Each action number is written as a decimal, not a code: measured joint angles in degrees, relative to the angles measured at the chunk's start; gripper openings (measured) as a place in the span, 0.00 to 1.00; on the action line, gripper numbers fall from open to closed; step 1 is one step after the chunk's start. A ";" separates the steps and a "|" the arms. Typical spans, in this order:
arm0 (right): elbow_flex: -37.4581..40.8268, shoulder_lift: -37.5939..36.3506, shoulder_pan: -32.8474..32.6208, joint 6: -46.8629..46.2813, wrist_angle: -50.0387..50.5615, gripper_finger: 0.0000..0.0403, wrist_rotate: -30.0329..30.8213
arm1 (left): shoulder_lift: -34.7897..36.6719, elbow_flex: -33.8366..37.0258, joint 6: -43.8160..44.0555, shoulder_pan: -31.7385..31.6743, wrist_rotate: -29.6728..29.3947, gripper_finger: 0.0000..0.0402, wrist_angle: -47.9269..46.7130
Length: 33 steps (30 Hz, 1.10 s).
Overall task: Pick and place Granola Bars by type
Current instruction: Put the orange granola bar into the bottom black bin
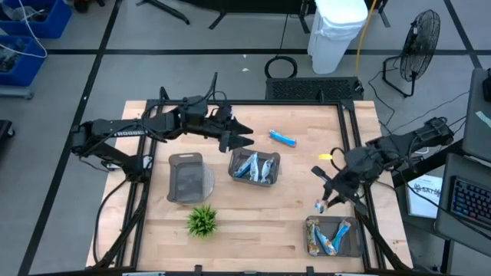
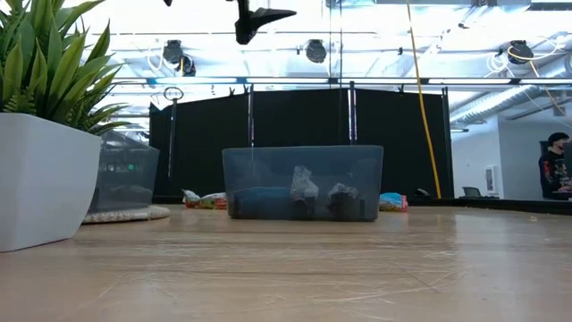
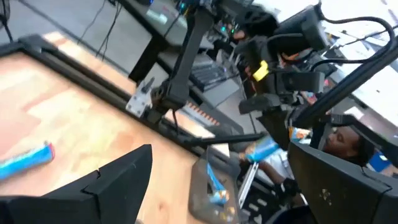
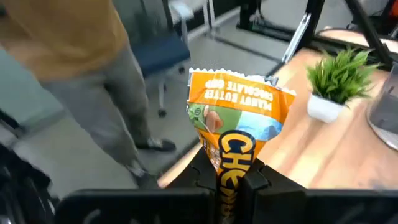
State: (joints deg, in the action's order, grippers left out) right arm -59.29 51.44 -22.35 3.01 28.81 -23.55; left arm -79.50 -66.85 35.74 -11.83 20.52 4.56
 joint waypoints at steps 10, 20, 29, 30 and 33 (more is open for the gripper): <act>0.00 3.64 -11.62 11.72 14.27 0.01 7.10 | 0.00 0.00 3.73 -1.85 -1.84 0.95 -3.28; 0.00 16.78 -22.71 19.49 15.96 0.01 7.01 | 0.00 0.00 6.82 -2.14 -7.81 0.93 -2.90; 0.00 28.08 -31.18 22.22 13.40 0.01 10.44 | 0.00 0.00 9.61 -2.41 -8.66 0.93 -2.82; 0.00 28.97 -31.74 22.48 13.61 0.01 12.14 | 0.00 0.00 9.72 -2.41 -8.66 0.93 -2.77; 0.00 31.34 -32.24 23.42 14.27 0.01 15.78 | 0.00 0.00 9.82 -2.28 -8.66 0.92 -2.49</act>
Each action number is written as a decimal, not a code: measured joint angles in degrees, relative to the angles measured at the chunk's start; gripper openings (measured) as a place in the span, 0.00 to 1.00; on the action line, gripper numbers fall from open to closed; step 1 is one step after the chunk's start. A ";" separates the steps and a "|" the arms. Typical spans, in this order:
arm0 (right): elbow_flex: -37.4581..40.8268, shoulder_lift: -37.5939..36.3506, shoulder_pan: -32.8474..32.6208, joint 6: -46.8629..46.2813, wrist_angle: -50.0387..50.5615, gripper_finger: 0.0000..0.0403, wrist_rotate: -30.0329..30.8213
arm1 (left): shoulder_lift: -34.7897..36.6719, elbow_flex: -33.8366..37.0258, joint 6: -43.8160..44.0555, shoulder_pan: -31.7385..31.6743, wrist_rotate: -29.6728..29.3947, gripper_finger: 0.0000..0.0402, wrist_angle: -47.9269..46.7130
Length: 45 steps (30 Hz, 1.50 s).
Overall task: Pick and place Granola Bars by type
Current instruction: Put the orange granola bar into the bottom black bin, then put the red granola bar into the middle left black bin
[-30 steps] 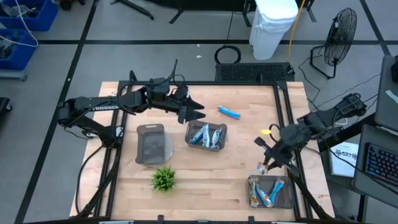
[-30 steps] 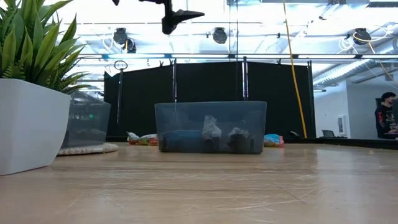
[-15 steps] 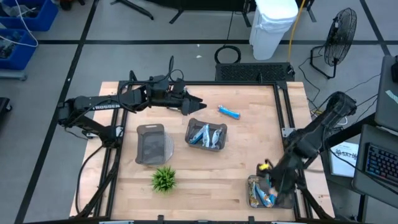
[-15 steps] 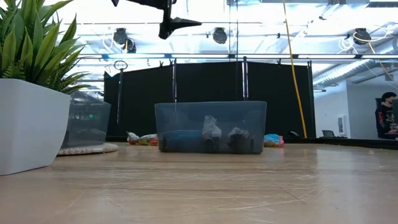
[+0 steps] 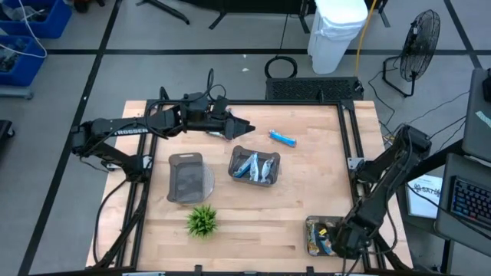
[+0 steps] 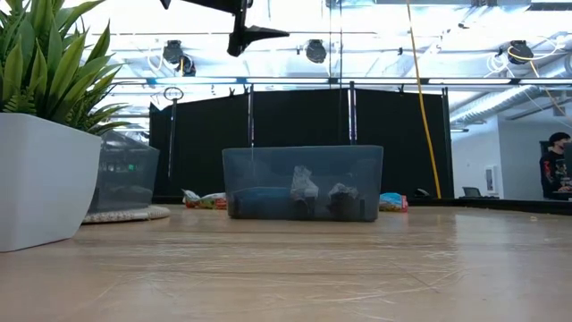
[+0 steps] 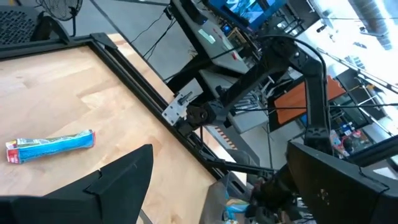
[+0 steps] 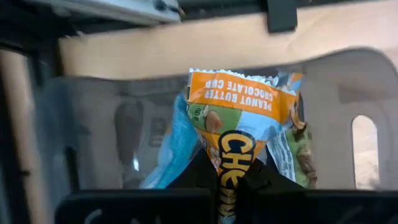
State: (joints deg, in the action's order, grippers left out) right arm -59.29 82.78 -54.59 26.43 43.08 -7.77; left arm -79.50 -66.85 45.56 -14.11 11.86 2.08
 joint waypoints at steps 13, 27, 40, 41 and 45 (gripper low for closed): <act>1.11 4.86 0.09 1.75 -2.08 0.01 0.30 | 0.00 0.00 -0.37 0.31 0.04 0.93 1.19; 5.58 5.31 -0.72 1.37 -5.87 0.06 -1.46 | 0.00 0.00 -0.06 0.31 0.14 0.92 1.19; 5.95 2.91 0.63 -4.72 -7.09 0.38 -5.96 | 0.00 0.00 -0.22 0.31 2.19 0.91 1.15; 5.95 2.18 0.63 -4.63 -7.06 0.40 -5.92 | 0.00 0.00 -0.24 0.31 2.19 0.91 1.15; 5.95 -1.97 0.61 -2.90 -7.22 0.48 -3.68 | 0.00 0.00 -0.82 0.31 1.96 0.92 1.15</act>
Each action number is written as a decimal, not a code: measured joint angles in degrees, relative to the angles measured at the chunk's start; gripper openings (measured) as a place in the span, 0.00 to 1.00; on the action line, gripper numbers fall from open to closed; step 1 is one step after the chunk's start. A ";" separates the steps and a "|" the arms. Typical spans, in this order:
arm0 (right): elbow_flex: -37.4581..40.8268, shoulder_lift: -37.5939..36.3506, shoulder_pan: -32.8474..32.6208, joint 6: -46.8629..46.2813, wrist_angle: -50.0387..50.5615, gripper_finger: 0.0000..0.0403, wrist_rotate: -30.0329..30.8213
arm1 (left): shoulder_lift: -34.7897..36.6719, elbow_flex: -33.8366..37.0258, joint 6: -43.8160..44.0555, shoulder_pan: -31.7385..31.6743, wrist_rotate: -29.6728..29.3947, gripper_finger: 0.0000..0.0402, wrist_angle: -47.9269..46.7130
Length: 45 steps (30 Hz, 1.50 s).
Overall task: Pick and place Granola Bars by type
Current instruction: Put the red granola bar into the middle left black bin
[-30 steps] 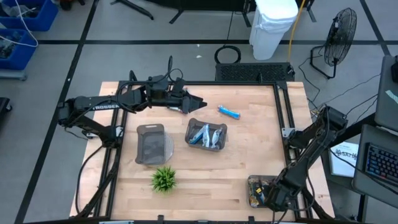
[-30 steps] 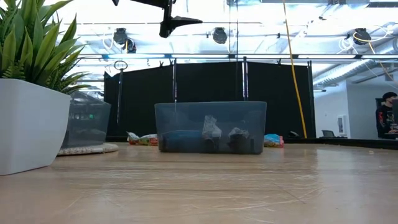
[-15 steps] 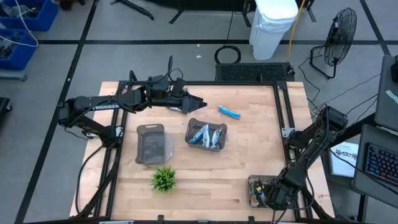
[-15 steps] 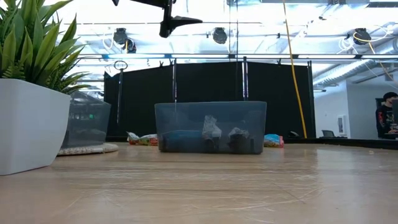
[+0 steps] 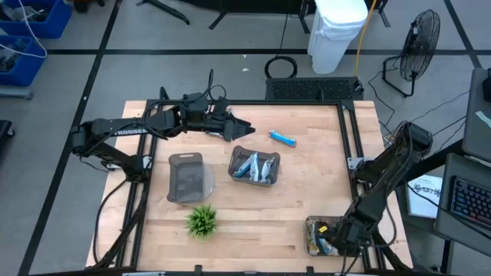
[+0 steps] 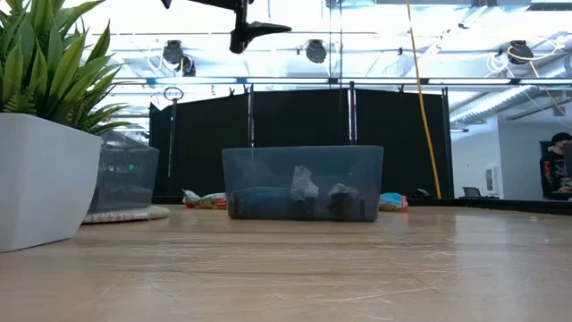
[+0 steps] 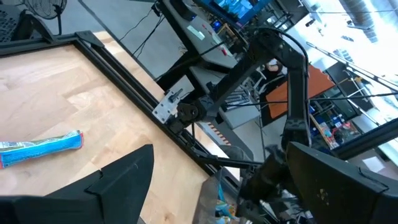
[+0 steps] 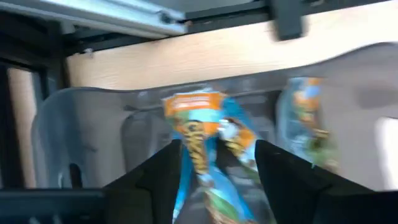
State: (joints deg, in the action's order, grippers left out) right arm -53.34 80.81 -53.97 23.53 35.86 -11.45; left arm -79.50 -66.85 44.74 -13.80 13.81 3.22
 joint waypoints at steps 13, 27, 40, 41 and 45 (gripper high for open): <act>0.00 -19.29 0.38 -4.02 -6.86 0.54 28.25 | 0.00 0.00 -7.81 -0.86 -2.52 0.93 0.14; 0.00 -25.94 18.02 -11.33 -36.33 0.55 54.55 | 0.30 0.02 -28.63 -6.31 -0.98 0.94 4.78; 0.00 -24.93 50.69 -23.34 -35.73 0.55 48.21 | 0.55 0.02 -42.01 -6.01 4.32 0.94 -0.04; -0.02 -24.48 52.45 -23.34 -34.77 0.55 46.75 | 0.55 0.02 -42.94 -6.01 4.32 0.95 -0.89; -0.02 -21.57 60.29 -24.92 -28.00 0.55 38.96 | 0.55 0.04 -47.00 -5.99 4.18 0.96 -5.52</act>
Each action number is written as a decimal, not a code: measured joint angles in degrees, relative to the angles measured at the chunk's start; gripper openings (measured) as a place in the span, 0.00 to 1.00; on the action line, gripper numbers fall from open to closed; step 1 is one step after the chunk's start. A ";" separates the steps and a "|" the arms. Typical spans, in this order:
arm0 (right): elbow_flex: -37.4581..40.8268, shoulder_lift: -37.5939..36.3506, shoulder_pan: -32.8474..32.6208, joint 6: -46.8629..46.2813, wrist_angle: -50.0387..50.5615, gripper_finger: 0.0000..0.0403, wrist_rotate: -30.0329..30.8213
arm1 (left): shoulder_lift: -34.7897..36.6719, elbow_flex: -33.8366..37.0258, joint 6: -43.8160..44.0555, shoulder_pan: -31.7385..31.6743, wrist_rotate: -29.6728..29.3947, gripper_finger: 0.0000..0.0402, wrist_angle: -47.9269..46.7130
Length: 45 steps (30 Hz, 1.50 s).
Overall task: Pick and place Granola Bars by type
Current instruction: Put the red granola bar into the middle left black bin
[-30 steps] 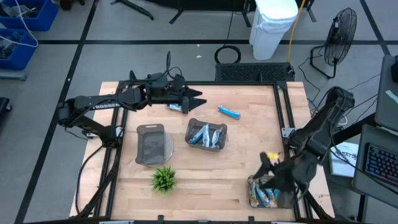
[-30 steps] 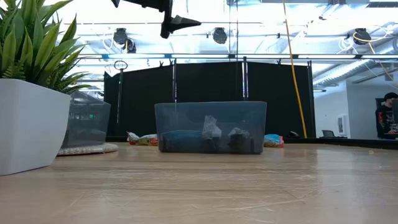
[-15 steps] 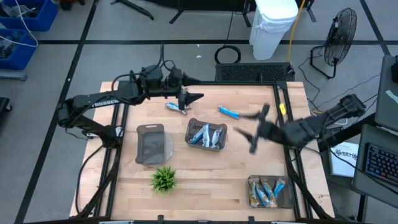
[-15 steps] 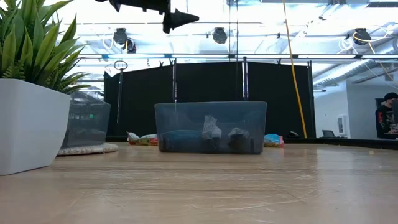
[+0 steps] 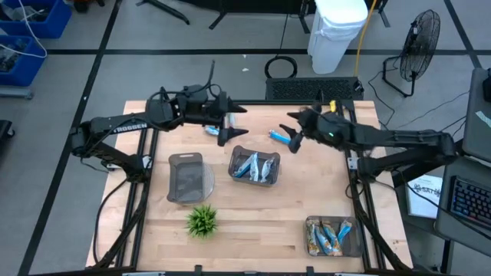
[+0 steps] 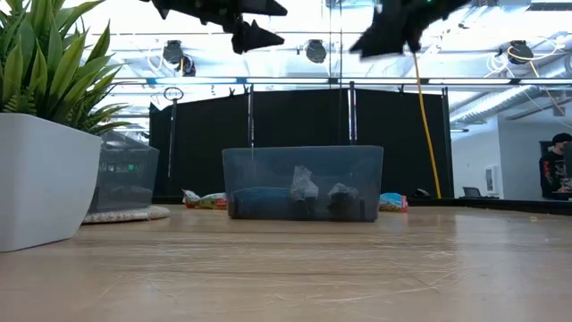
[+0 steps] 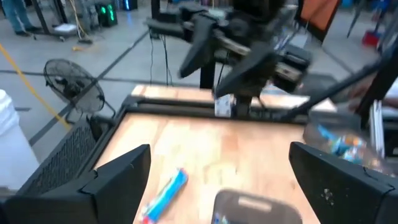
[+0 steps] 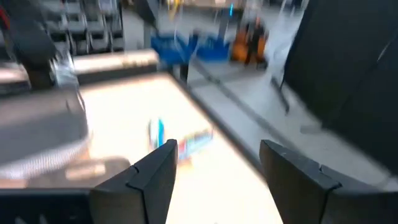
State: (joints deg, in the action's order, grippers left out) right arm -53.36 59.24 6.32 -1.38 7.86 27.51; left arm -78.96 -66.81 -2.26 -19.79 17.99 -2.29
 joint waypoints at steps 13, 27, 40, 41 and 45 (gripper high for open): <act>0.00 12.11 20.35 -1.10 7.78 0.55 -23.47 | 0.00 -0.01 -7.59 -0.07 -10.07 0.97 -13.11; 0.00 24.22 22.96 0.82 12.20 0.55 -27.84 | -0.59 0.00 -4.43 -0.44 -14.74 0.97 -22.59; 0.09 32.87 22.98 2.25 10.62 0.55 -29.13 | -0.59 0.00 -2.72 0.04 -15.03 0.97 -22.31; 0.11 33.41 22.98 2.25 10.58 0.55 -29.13 | -0.59 0.00 -2.50 0.04 -15.00 0.97 -22.32; 0.11 35.66 22.98 2.74 10.15 0.55 -29.16 | -0.59 0.00 -1.98 0.02 -15.03 0.97 -22.35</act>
State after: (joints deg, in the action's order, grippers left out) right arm -53.25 94.90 29.30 1.36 18.01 -1.65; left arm -79.55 -66.81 -4.24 -19.77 2.96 -24.64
